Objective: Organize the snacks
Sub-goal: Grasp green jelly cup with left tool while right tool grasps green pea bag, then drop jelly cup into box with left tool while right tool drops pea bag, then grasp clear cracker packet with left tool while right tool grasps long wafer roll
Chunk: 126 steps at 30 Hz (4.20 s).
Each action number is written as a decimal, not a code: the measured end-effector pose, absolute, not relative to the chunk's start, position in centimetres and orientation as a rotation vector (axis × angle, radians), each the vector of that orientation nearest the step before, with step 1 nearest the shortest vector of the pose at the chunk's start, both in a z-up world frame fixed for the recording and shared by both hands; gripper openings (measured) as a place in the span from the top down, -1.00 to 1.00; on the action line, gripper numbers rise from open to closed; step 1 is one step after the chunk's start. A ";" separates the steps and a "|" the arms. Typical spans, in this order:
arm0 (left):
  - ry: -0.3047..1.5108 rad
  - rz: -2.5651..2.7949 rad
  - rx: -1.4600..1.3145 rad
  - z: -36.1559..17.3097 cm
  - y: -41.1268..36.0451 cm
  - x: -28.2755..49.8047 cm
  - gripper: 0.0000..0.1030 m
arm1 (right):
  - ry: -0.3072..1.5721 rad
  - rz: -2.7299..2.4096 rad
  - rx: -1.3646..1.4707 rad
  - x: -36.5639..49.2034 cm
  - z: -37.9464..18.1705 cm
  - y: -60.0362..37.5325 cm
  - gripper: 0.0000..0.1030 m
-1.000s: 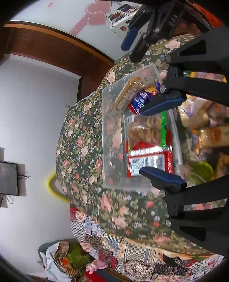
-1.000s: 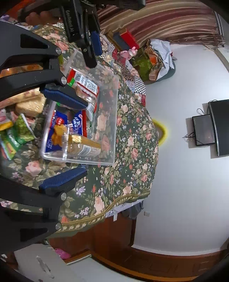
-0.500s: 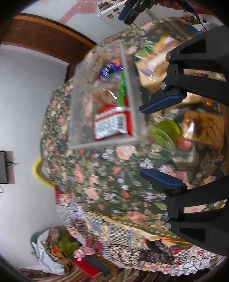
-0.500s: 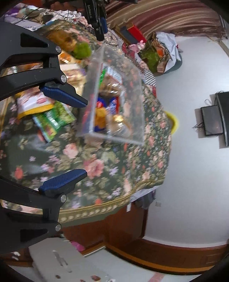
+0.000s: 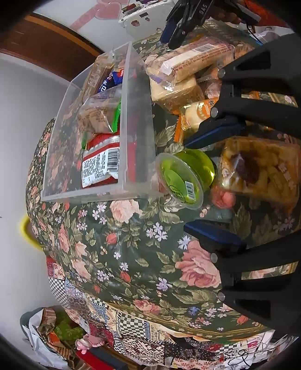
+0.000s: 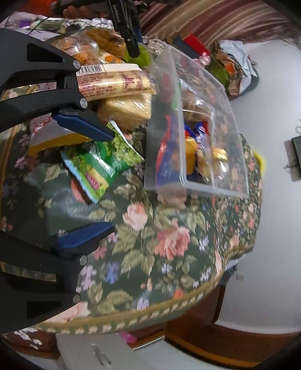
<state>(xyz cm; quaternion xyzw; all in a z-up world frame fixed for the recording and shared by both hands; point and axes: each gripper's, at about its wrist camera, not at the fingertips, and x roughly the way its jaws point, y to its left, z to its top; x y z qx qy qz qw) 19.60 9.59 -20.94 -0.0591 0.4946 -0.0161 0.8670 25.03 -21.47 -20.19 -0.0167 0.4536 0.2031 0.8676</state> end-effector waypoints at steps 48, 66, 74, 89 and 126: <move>0.897 -0.047 -0.102 -16.8 8.3 17.5 -0.12 | 0.921 0.368 -0.031 24.9 -19.5 -23.2 0.31; 0.809 -0.073 -0.121 -12.8 7.6 21.0 -0.12 | 0.693 0.497 -0.017 25.2 -11.5 -19.1 0.31; 0.832 -0.062 -0.127 -13.9 7.7 23.8 -0.12 | 0.718 0.546 -0.038 27.6 -12.4 -15.7 0.30; 0.878 -0.072 -0.071 -16.6 6.9 26.6 -0.12 | 0.814 0.566 -0.112 30.2 -15.9 -12.0 0.27; 1.000 -0.023 -0.047 -18.0 9.2 13.6 -0.35 | 0.832 0.603 -0.100 19.5 -15.5 -14.8 -0.16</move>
